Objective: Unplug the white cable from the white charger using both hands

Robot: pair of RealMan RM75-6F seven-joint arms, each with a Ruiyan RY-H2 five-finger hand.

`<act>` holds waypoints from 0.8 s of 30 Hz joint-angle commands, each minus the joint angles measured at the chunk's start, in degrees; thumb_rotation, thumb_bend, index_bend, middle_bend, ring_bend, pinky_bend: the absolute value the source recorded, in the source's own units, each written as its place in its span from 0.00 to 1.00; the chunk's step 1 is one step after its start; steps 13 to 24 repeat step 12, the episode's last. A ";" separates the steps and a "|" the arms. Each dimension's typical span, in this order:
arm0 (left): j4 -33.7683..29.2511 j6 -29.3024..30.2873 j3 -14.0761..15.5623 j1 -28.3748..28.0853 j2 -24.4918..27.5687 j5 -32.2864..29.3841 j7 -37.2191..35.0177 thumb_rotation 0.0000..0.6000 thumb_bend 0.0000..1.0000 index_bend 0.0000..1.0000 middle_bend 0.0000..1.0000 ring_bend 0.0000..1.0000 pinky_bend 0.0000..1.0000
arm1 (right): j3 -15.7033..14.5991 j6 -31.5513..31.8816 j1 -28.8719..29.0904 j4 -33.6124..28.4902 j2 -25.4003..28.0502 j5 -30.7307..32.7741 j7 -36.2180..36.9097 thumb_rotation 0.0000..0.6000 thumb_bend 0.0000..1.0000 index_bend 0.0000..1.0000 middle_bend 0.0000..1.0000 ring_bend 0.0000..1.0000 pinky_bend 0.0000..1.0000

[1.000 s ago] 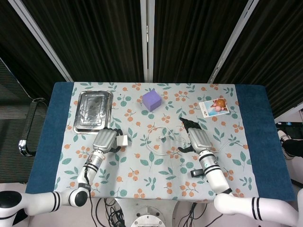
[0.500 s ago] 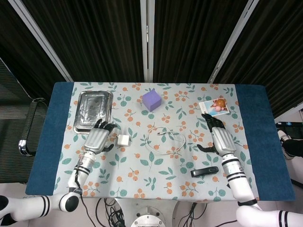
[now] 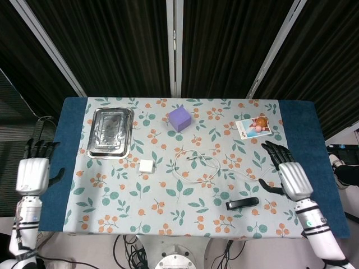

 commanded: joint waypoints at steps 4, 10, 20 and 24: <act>-4.70 6.27 3.43 7.10 5.15 3.03 0.57 1.00 0.24 0.20 0.20 0.10 0.02 | -3.29 4.67 -4.93 2.69 2.58 -3.80 3.64 1.00 0.23 0.00 0.00 0.00 0.00; -8.53 9.35 6.31 12.03 6.57 6.21 2.02 1.00 0.23 0.20 0.20 0.10 0.02 | -4.49 8.12 -8.28 4.14 1.93 -5.39 4.90 1.00 0.23 0.00 0.00 0.00 0.00; -9.21 9.72 6.85 13.13 6.55 6.90 2.37 1.00 0.23 0.21 0.20 0.10 0.02 | -4.49 9.29 -9.04 4.65 1.42 -6.00 4.62 1.00 0.23 0.00 0.00 0.00 0.00; -9.21 9.72 6.85 13.13 6.55 6.90 2.37 1.00 0.23 0.21 0.20 0.10 0.02 | -4.49 9.29 -9.04 4.65 1.42 -6.00 4.62 1.00 0.23 0.00 0.00 0.00 0.00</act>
